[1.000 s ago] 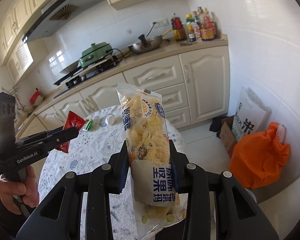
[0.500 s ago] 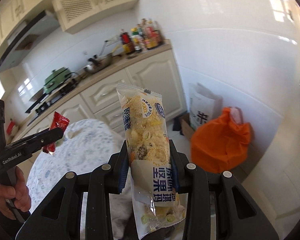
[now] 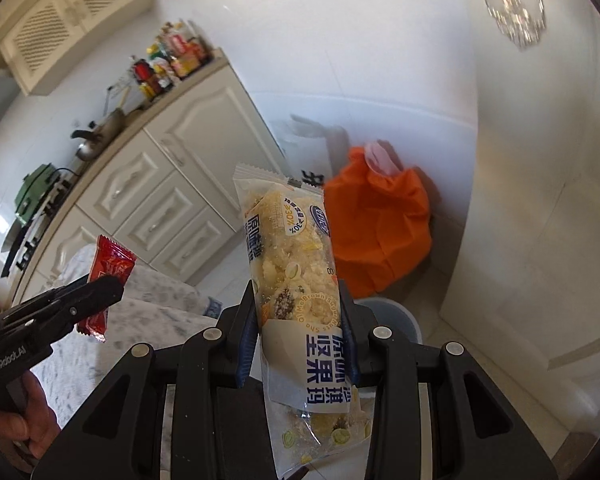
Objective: Collect trash
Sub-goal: 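Carry the snack bag and red wrapper over the light-blue bin, then open both tools to drop the snack bag and wrapper into the bin, then move both open tools back over the table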
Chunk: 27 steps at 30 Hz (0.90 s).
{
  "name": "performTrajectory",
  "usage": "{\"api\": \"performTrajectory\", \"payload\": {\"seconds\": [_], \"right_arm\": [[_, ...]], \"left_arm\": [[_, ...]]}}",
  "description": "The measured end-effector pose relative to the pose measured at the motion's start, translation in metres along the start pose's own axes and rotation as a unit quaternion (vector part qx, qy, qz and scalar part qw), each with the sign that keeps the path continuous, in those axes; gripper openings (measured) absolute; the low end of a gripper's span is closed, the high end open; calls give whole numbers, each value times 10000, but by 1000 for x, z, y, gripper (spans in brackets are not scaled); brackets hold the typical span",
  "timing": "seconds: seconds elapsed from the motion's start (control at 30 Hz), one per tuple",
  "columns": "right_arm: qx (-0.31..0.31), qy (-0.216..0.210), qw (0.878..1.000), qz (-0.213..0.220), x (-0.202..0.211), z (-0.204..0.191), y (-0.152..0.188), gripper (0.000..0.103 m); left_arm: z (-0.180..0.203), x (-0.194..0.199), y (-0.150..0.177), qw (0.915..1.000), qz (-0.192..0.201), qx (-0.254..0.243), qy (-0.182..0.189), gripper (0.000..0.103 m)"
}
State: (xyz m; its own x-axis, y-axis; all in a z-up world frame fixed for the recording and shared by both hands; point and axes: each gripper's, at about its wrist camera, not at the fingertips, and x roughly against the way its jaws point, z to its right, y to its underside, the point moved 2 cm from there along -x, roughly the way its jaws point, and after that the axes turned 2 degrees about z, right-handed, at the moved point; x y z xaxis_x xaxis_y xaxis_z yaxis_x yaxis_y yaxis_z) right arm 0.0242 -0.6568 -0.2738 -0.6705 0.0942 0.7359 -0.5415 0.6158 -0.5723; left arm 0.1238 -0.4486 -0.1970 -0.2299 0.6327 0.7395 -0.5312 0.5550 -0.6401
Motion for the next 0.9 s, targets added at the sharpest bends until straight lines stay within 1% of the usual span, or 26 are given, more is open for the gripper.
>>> {"api": "performTrajectory", "payload": {"seconds": [0.1, 0.13, 0.2, 0.27, 0.3, 0.33, 0.37, 0.4, 0.43, 0.47, 0.5, 0.53, 0.57, 0.6, 0.67, 0.77, 0.9], "right_arm": [[-131, 38, 9998, -142, -18, 16, 3, 35], [-187, 41, 9996, -183, -26, 22, 3, 35], [-265, 13, 9994, -219, -38, 28, 3, 36], [-367, 75, 9988, -301, -51, 36, 5, 41], [-429, 112, 9983, -371, -59, 42, 7, 48], [-487, 115, 9977, -449, -64, 44, 9, 65], [-542, 165, 9969, -550, -70, 48, 11, 76], [-548, 242, 9962, -628, -73, 50, 13, 78], [-523, 269, 9961, -654, -73, 51, 15, 78], [-516, 279, 9961, -655, -72, 51, 16, 83], [-527, 300, 9961, -646, -72, 51, 17, 86], [-559, 358, 9959, -621, -69, 52, 19, 94], [-585, 386, 9957, -610, -68, 51, 19, 102], [-635, 405, 9954, -599, -66, 51, 20, 103], [-678, 407, 9950, -608, -65, 49, 20, 103], [-602, 486, 9949, -647, -62, 40, 20, 103], [-479, 452, 9964, -533, -51, 22, 17, 103]], "left_arm": [[0, -42, -10, 9997, -241, 47, 60, 15], [1, -57, -13, 9994, -329, 48, 98, 17], [3, -85, -19, 9985, -526, 66, 99, 19], [2, -115, -23, 9969, -786, 43, 11, 29], [-2, -126, -25, 9960, -887, 44, -71, 45], [-3, -133, -27, 9954, -941, 73, -160, 58], [-5, -137, -29, 9953, -932, 113, -223, 61], [-3, -139, -29, 9954, -918, 132, -256, 62], [-4, -139, -29, 9953, -915, 152, -295, 69], [-6, -138, -31, 9951, -900, 170, -362, 73], [-7, -135, -32, 9954, -828, 180, -457, 82], [-9, -130, -32, 9957, -742, 175, -530, 88], [-10, -126, -31, 9956, -681, 163, -615, 91], [-10, -122, -32, 9951, -654, 147, -732, 97], [-9, -114, -37, 9943, -569, 101, -890, 98], [-7, -99, -37, 9943, -441, 71, -972, 98], [-6, -75, -41, 9945, -182, 134, -1021, 102]]}}
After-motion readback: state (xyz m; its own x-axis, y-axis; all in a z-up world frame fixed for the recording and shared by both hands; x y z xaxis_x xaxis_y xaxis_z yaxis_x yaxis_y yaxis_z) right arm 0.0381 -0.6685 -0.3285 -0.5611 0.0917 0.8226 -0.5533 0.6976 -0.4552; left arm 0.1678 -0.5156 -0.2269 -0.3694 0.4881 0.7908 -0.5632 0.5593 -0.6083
